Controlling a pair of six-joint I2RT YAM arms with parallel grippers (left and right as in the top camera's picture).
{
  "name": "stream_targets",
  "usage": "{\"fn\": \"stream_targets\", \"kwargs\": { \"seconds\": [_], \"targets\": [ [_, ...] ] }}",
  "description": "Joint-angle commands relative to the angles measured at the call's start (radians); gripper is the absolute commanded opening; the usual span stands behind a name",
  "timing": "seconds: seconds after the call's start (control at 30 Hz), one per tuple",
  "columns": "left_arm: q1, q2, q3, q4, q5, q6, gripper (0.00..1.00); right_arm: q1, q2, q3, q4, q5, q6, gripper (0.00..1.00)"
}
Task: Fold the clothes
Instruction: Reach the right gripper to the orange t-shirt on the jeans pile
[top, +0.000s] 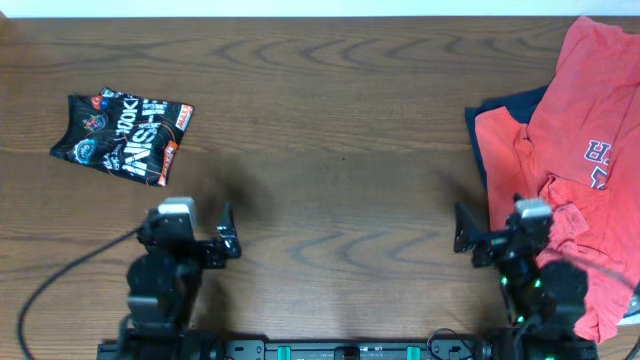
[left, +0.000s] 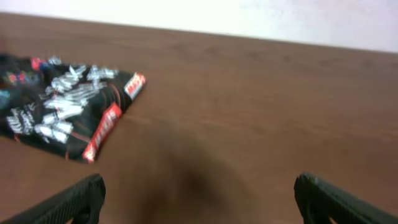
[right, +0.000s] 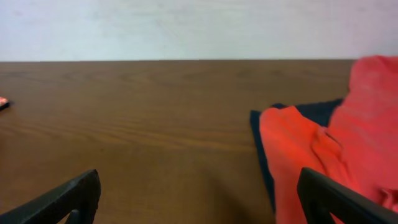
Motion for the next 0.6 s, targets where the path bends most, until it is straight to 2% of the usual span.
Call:
{"fn": "stream_targets", "kwargs": {
  "seconds": [0.0, 0.3, 0.4, 0.57],
  "targets": [
    [0.005, 0.148, 0.162, -0.070, 0.012, -0.012, 0.98, -0.011, 0.193, 0.156, -0.053, 0.060, 0.019, 0.99],
    [0.005, 0.483, 0.426, -0.248, 0.012, -0.012, 0.98, -0.072, 0.892, 0.644, -0.342, 0.088, -0.164, 0.99],
    [0.005, 0.537, 0.433, -0.249, 0.012, -0.012, 0.98, -0.100, 1.075, 0.757, -0.340, 0.105, -0.180, 0.99],
    [0.005, 0.585, 0.433, -0.249, 0.012, -0.012, 0.98, -0.162, 1.293, 0.827, -0.244, 0.274, -0.125, 0.96]
  ]
}}
